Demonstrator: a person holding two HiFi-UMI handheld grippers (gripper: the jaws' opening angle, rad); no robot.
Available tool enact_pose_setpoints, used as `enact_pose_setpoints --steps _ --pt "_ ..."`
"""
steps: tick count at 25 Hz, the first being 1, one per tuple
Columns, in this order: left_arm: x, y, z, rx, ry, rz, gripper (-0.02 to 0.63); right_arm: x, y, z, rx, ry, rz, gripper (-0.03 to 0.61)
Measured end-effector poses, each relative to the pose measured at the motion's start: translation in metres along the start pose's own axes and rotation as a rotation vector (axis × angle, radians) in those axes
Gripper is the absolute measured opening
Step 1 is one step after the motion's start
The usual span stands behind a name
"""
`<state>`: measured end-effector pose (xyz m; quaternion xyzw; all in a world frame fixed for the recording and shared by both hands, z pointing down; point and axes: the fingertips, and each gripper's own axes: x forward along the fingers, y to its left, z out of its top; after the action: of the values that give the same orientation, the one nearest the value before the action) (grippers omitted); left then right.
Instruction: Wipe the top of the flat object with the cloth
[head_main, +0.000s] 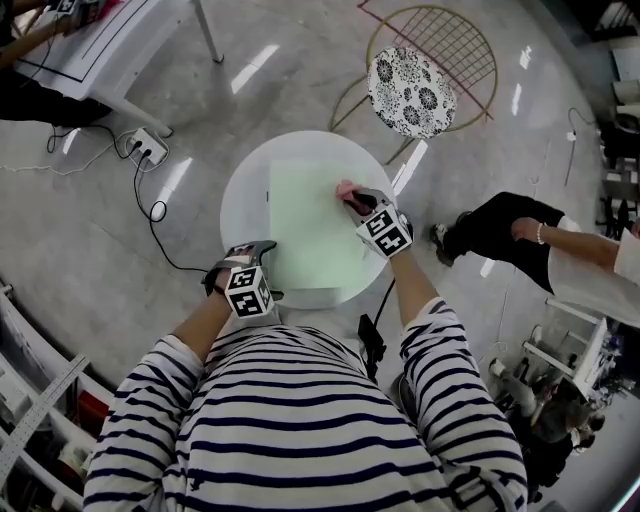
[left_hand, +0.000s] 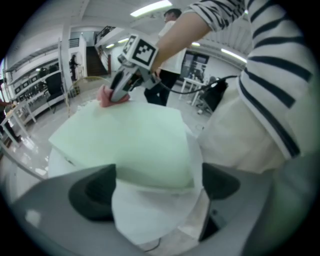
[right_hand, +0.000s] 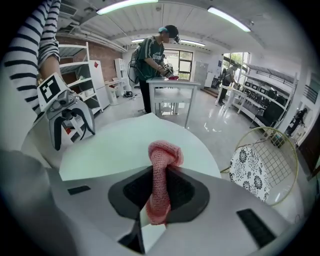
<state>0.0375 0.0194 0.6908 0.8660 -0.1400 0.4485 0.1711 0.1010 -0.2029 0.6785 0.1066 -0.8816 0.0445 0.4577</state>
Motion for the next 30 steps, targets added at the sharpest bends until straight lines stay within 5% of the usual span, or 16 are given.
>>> enact_pose_setpoints --steps 30 --pt "0.010 0.007 -0.001 0.123 0.087 0.032 0.526 -0.045 0.127 -0.064 -0.034 0.080 0.236 0.054"
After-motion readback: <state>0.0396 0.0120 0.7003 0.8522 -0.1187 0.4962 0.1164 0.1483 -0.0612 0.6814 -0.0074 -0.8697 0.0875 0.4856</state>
